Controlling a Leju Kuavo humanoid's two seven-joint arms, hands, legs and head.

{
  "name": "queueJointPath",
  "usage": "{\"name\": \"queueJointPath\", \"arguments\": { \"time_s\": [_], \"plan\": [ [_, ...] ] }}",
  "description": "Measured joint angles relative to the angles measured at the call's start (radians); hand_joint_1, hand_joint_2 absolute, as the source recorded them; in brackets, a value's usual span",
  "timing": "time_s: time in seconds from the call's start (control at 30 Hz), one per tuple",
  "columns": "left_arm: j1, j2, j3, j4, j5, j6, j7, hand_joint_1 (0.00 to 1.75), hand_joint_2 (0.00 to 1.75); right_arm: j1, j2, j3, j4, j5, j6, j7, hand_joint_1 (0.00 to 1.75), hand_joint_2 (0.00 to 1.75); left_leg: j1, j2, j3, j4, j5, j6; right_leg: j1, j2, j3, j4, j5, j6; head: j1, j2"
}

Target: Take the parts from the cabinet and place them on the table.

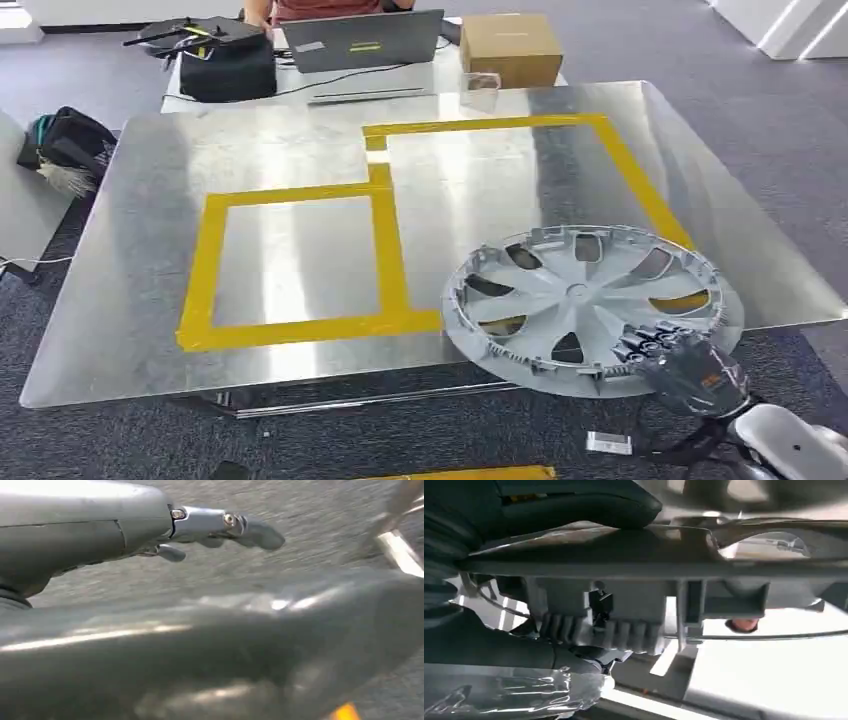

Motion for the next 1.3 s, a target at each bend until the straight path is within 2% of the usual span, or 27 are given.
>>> {"name": "queueJointPath", "arguments": {
  "time_s": [0.03, 0.07, 0.13, 0.17, 0.2, 0.23, 0.27, 0.33, 0.37, 0.4, 0.43, 0.47, 0.5, 0.53, 0.57, 0.63, 0.7, 0.83, 1.13, 1.3],
  "plan": [
    [-0.019, -0.001, 0.003, -0.003, 0.002, 0.000, -0.003, 0.00, 0.00, -0.016, 0.000, -0.005, -0.003, 0.000, 0.000, 0.000, 1.75, 1.75, 0.002, -0.002, -0.001, 0.008, -0.014, 0.006, -0.001, -0.006, -0.016, 0.040, -0.037, -0.001, 0.002, 0.000],
    [-0.030, 0.000, 0.009, -0.004, 0.006, 0.001, -0.005, 0.00, 0.00, -0.027, 0.000, -0.005, -0.003, 0.001, 0.000, 0.000, 1.75, 1.75, 0.001, -0.004, 0.004, 0.011, -0.022, 0.011, 0.004, -0.009, -0.044, 0.126, -0.093, -0.004, 0.007, 0.000],
    [-0.033, -0.001, 0.017, -0.005, 0.009, 0.001, -0.007, 0.00, 0.00, -0.041, 0.002, -0.002, -0.003, 0.002, 0.000, 0.000, 1.75, 1.75, -0.004, -0.005, 0.018, 0.012, -0.032, 0.018, 0.019, -0.008, -0.129, 0.339, -0.193, -0.008, 0.012, 0.000],
    [-0.031, -0.001, 0.019, -0.005, 0.010, 0.000, -0.007, 0.00, 0.00, -0.047, 0.004, -0.001, -0.003, 0.002, 0.000, 0.000, 1.75, 1.75, -0.008, -0.005, 0.026, 0.012, -0.038, 0.020, 0.024, -0.009, -0.171, 0.422, -0.213, -0.011, 0.011, 0.000],
    [-0.026, -0.003, 0.021, -0.005, 0.011, 0.001, -0.007, 0.00, 0.00, -0.048, 0.005, -0.001, -0.003, 0.002, 0.000, 0.000, 1.75, 1.75, -0.013, -0.005, 0.032, 0.013, -0.042, 0.023, 0.030, -0.009, -0.199, 0.455, -0.198, -0.017, 0.010, 0.000],
    [-0.025, -0.004, 0.022, -0.005, 0.011, 0.001, -0.007, 0.00, 0.00, -0.047, 0.005, 0.000, -0.003, 0.002, 0.000, -0.001, 1.75, 1.75, -0.017, -0.007, 0.039, 0.013, -0.047, 0.026, 0.037, -0.009, -0.207, 0.434, -0.150, -0.025, 0.011, 0.000],
    [-0.027, -0.005, 0.024, -0.005, 0.012, 0.001, -0.007, 0.00, 0.00, -0.046, 0.005, 0.001, -0.003, 0.003, 0.000, -0.001, 1.75, 1.75, -0.020, -0.011, 0.044, 0.013, -0.050, 0.026, 0.043, -0.008, -0.204, 0.371, -0.083, -0.035, 0.011, 0.000],
    [-0.029, -0.006, 0.024, -0.005, 0.011, 0.000, -0.007, 0.00, 0.00, -0.047, 0.005, 0.001, -0.003, 0.003, 0.000, -0.002, 1.75, 1.75, -0.025, -0.014, 0.047, 0.013, -0.052, 0.027, 0.054, -0.009, -0.197, 0.205, 0.057, -0.055, 0.011, 0.000],
    [-0.025, -0.007, 0.025, -0.005, 0.012, 0.000, -0.007, 0.00, 0.00, -0.046, 0.005, 0.001, -0.001, 0.003, 0.000, 0.000, 1.75, 1.75, -0.029, -0.015, 0.043, 0.015, -0.050, 0.025, 0.057, -0.011, -0.199, 0.201, 0.059, -0.062, 0.008, 0.000],
    [-0.024, -0.006, 0.026, -0.004, 0.012, 0.000, -0.007, 0.00, 0.00, -0.045, 0.005, 0.006, -0.001, 0.003, 0.000, 0.000, 1.75, 1.75, -0.031, -0.016, 0.032, 0.030, -0.048, 0.024, 0.059, -0.011, -0.195, 0.199, 0.074, -0.060, 0.009, 0.000],
    [-0.023, -0.005, 0.027, -0.005, 0.012, 0.000, -0.006, 0.00, 0.00, -0.045, 0.005, 0.007, 0.000, 0.004, 0.000, 0.000, 1.75, 1.75, -0.033, -0.016, 0.028, 0.035, -0.056, 0.030, 0.058, -0.009, -0.197, 0.195, 0.067, -0.052, 0.007, 0.000],
    [-0.024, -0.005, 0.030, -0.005, 0.011, 0.000, -0.006, 0.00, 0.00, -0.047, 0.005, 0.008, -0.001, 0.004, 0.000, -0.002, 1.75, 1.75, -0.034, -0.015, 0.017, 0.047, -0.056, 0.032, 0.055, -0.005, -0.195, 0.187, 0.049, -0.027, 0.005, 0.000],
    [-0.028, -0.005, 0.031, -0.005, 0.006, -0.002, -0.005, 0.00, 0.00, -0.048, 0.005, 0.007, 0.000, 0.004, 0.001, -0.002, 1.75, 1.75, -0.036, -0.015, 0.001, 0.060, -0.057, 0.032, 0.052, -0.003, -0.193, 0.178, 0.023, -0.014, 0.005, 0.000],
    [-0.034, -0.005, 0.031, -0.005, -0.002, -0.001, -0.002, 0.00, 0.00, -0.047, 0.005, 0.007, 0.000, 0.004, 0.001, -0.001, 1.75, 1.75, -0.036, -0.015, -0.008, 0.070, -0.058, 0.032, 0.052, -0.002, -0.204, 0.189, 0.022, -0.033, 0.004, 0.000],
    [-0.036, -0.005, 0.030, -0.005, -0.012, -0.001, 0.000, 0.00, 0.00, -0.047, 0.006, 0.008, 0.000, 0.005, 0.002, -0.002, 1.75, 1.75, -0.037, -0.015, -0.010, 0.071, -0.058, 0.032, 0.052, -0.003, -0.207, 0.192, 0.019, -0.039, 0.005, 0.000],
    [-0.036, -0.005, 0.028, -0.005, -0.028, -0.001, 0.008, 0.00, 0.00, -0.048, 0.006, 0.011, 0.001, 0.003, 0.003, -0.002, 1.75, 1.75, -0.036, -0.015, -0.008, 0.071, -0.056, 0.034, 0.054, -0.002, -0.207, 0.196, 0.021, -0.041, 0.004, 0.000],
    [-0.038, -0.005, 0.023, -0.005, -0.039, -0.006, 0.011, 0.00, 0.00, -0.055, 0.006, 0.017, 0.003, 0.003, 0.005, -0.004, 1.75, 1.75, -0.034, -0.014, -0.008, 0.071, -0.052, 0.035, 0.057, -0.001, -0.209, 0.199, 0.022, -0.052, 0.004, 0.000],
    [-0.048, -0.005, 0.014, -0.007, -0.048, -0.011, 0.011, 0.00, 0.00, -0.071, 0.006, 0.022, 0.003, 0.002, 0.008, -0.006, 1.75, 1.75, -0.033, -0.014, -0.008, 0.071, -0.047, 0.027, 0.059, -0.002, -0.212, 0.206, 0.023, -0.066, 0.005, 0.000],
    [-0.051, -0.005, 0.013, -0.007, -0.043, -0.013, 0.011, 0.00, 0.00, -0.080, 0.006, 0.023, 0.003, 0.001, 0.006, -0.006, 1.75, 1.75, -0.032, -0.013, -0.010, 0.071, -0.043, 0.018, 0.060, -0.002, -0.223, 0.207, 0.026, -0.074, 0.005, 0.000],
    [-0.051, 0.002, 0.010, -0.007, -0.064, -0.034, 0.011, 0.00, 0.00, -0.081, 0.006, 0.024, 0.004, 0.000, 0.005, -0.006, 1.75, 1.75, -0.034, -0.014, -0.019, 0.084, -0.050, 0.026, 0.058, -0.003, -0.218, 0.209, 0.026, -0.069, 0.005, 0.000]
  ]
}}
